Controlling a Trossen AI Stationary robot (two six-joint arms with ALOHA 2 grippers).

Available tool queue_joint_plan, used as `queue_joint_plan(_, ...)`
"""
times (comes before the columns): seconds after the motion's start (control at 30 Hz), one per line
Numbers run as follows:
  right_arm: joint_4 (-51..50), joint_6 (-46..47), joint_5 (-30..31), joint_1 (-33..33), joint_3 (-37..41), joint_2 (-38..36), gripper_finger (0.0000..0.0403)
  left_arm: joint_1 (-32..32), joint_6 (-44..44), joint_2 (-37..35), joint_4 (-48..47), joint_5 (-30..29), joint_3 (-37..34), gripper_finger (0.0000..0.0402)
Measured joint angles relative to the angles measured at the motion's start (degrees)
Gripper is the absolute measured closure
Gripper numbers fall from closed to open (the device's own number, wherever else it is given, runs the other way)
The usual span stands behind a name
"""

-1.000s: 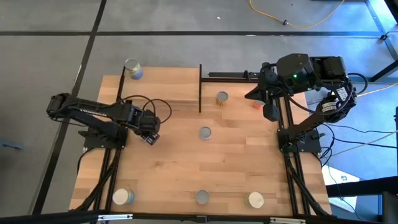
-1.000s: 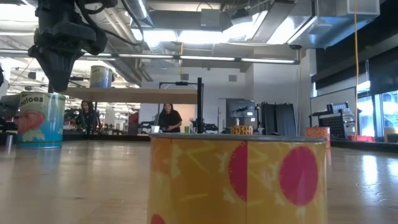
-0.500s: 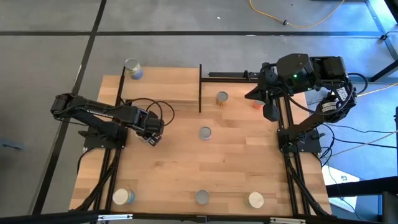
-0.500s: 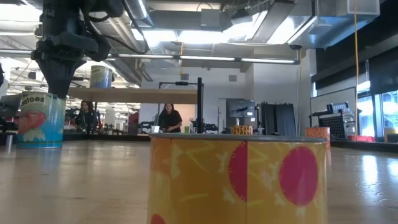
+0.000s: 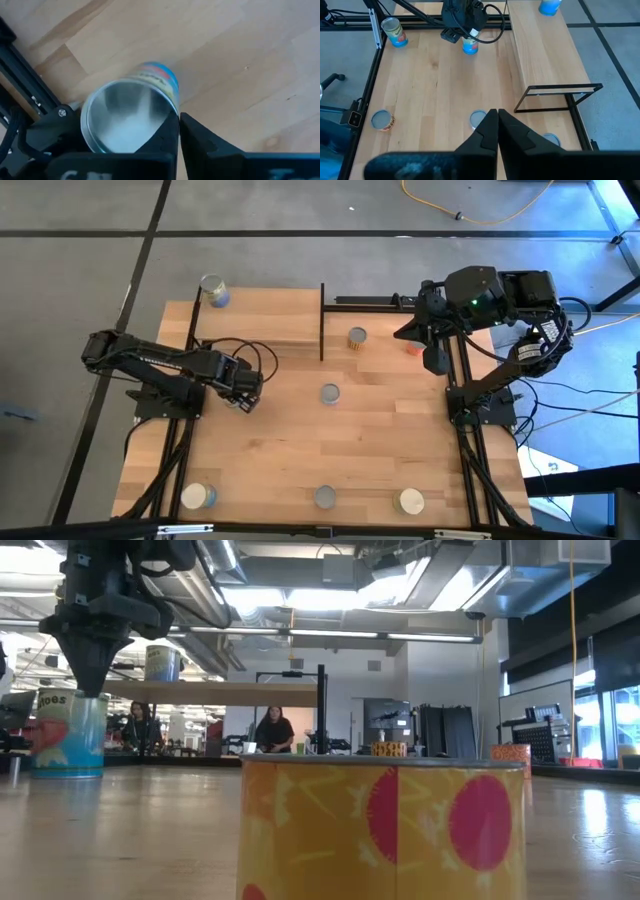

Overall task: Pick and place cans onto a shelf
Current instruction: Put the top blue canned tomatoes on the shelf aligned with the other blue canned peas

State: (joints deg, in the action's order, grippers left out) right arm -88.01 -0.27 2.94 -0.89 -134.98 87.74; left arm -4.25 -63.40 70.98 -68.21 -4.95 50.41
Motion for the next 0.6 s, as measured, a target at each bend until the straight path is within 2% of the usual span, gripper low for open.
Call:
queue_joint_plan(0.27,0.00,0.00,0.02,-0.02,0.00,0.00,0.0392,0.00,-1.00,0.00,-0.12,0.62,0.00,0.0400)
queue_joint_plan(0.6,0.02,-0.02,0.02,-0.02,0.00,0.00,0.0392,0.48,0.99,-0.42,-0.73,4.83,2.23,0.0401)
